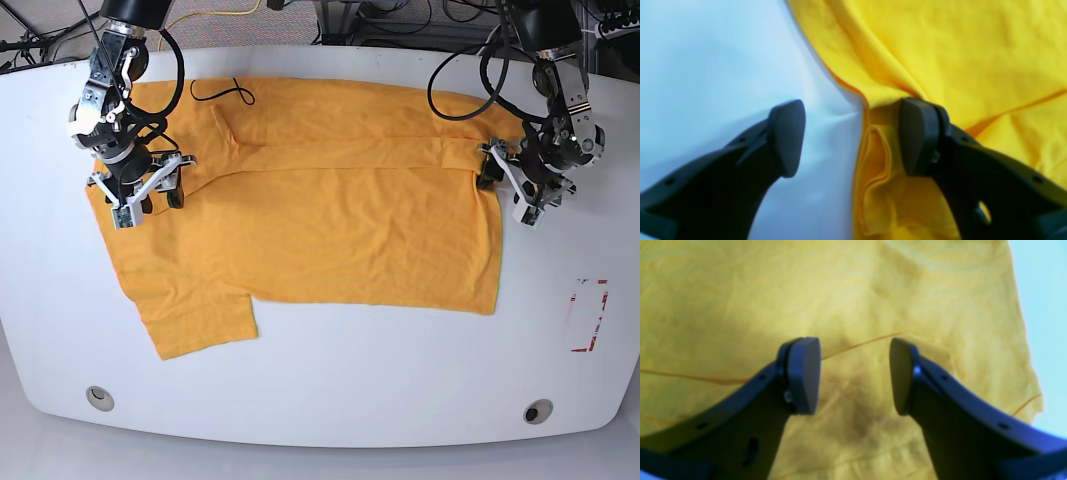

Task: Fold the T-shirt properly
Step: 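Grasp the side edge with the left gripper and pull it inward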

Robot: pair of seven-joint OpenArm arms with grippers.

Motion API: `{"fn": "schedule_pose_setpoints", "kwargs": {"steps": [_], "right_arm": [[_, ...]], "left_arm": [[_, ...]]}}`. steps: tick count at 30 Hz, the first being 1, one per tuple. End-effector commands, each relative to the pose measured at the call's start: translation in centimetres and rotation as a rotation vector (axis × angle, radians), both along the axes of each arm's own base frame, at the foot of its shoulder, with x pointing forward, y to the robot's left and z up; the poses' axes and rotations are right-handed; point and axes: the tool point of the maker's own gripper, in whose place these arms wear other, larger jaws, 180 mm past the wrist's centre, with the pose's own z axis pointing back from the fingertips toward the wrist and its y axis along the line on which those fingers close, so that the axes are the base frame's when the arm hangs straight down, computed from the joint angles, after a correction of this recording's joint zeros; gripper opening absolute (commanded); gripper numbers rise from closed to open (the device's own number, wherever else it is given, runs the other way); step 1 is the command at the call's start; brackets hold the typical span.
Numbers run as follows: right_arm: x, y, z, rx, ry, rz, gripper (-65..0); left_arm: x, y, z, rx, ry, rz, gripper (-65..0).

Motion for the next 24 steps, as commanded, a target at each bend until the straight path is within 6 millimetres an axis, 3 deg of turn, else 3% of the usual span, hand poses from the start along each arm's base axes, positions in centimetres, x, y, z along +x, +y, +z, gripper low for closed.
{"fn": "schedule_pose_setpoints", "kwargs": {"steps": [1,9,13,19,21,24], "right_arm": [[0.79,-0.2,1.33,-0.005,-0.047,0.005,-33.5],[0.7,-0.2,1.22,-0.006,-0.044,0.007,-33.3],[0.69,-0.22,1.22,-0.006,-0.044,0.006,-33.4],[0.65,-0.14,1.21,-0.004,-0.044,0.008,-33.4],[0.61,-0.31,1.11,-0.006,-0.04,0.002,-33.2],[0.64,-0.33,1.15,-0.006,-0.042,0.002,-33.3]], "left_arm": [[-0.31,0.68,0.27,0.033,0.012,-0.002,-24.7],[0.27,0.92,0.17,0.026,0.019,0.011,-26.8],[0.23,1.01,-0.03,0.025,0.026,0.013,-30.9],[0.17,1.08,-0.16,0.027,0.03,0.016,-45.2],[-0.07,0.74,-0.44,0.024,0.041,0.004,-57.2],[-0.01,0.74,-0.44,0.022,0.039,0.004,-60.4]]}}
